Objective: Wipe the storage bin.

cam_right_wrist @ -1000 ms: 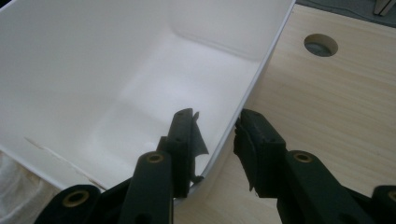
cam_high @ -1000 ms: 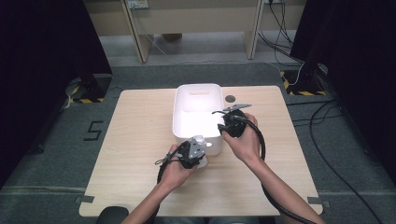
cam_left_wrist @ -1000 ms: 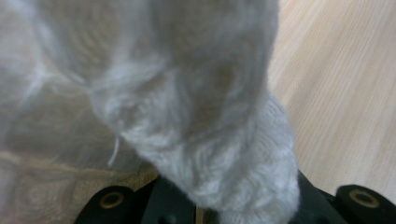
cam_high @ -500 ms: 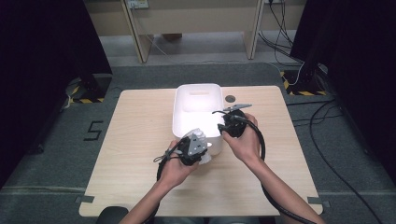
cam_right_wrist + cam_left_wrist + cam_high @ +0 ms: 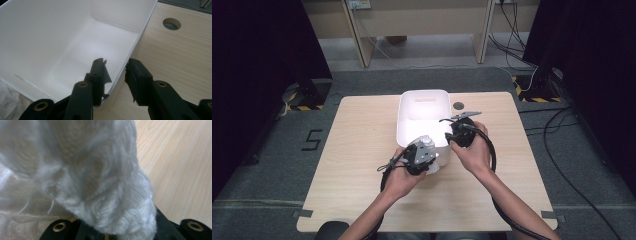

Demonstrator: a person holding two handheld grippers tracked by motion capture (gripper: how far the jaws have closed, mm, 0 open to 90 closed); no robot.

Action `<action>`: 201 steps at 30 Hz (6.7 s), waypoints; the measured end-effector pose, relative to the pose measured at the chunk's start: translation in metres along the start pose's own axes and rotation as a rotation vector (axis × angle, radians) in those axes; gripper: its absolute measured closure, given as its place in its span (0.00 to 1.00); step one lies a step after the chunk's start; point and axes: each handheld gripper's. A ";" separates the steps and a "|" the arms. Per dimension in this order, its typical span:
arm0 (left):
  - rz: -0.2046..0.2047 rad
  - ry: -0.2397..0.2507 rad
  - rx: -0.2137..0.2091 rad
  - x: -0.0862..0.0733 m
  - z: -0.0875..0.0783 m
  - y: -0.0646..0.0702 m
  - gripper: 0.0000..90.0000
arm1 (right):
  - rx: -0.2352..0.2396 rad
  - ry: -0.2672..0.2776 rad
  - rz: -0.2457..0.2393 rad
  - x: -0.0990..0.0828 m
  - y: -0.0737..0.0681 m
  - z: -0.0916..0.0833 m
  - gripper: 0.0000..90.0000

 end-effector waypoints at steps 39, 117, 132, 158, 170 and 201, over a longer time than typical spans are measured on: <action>-0.016 -0.074 -0.027 -0.028 0.037 0.010 0.91 | -0.001 0.010 -0.008 0.000 -0.001 0.000 0.75; 0.054 0.074 -0.030 0.024 0.040 0.013 0.90 | 0.045 0.018 0.038 0.004 0.006 -0.002 0.76; 0.029 0.011 -0.037 -0.004 0.058 0.018 0.90 | 0.044 0.023 0.030 0.004 0.006 -0.001 0.75; -0.072 0.009 0.038 -0.047 -0.024 -0.002 0.90 | 0.048 0.066 0.058 0.008 0.009 -0.007 0.69; -0.208 -0.050 0.238 -0.102 -0.102 -0.053 0.90 | 0.004 0.108 0.068 0.013 0.021 -0.022 0.89; -0.375 -0.044 0.336 -0.115 -0.064 -0.129 0.85 | 0.045 0.019 0.059 -0.001 0.012 -0.006 0.85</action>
Point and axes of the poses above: each handheld gripper's, and its own axes: z roughly forward along the jaws, x roughly out of its top, y roughly to its right, and after that the axes turned 10 degrees about y, right-handed
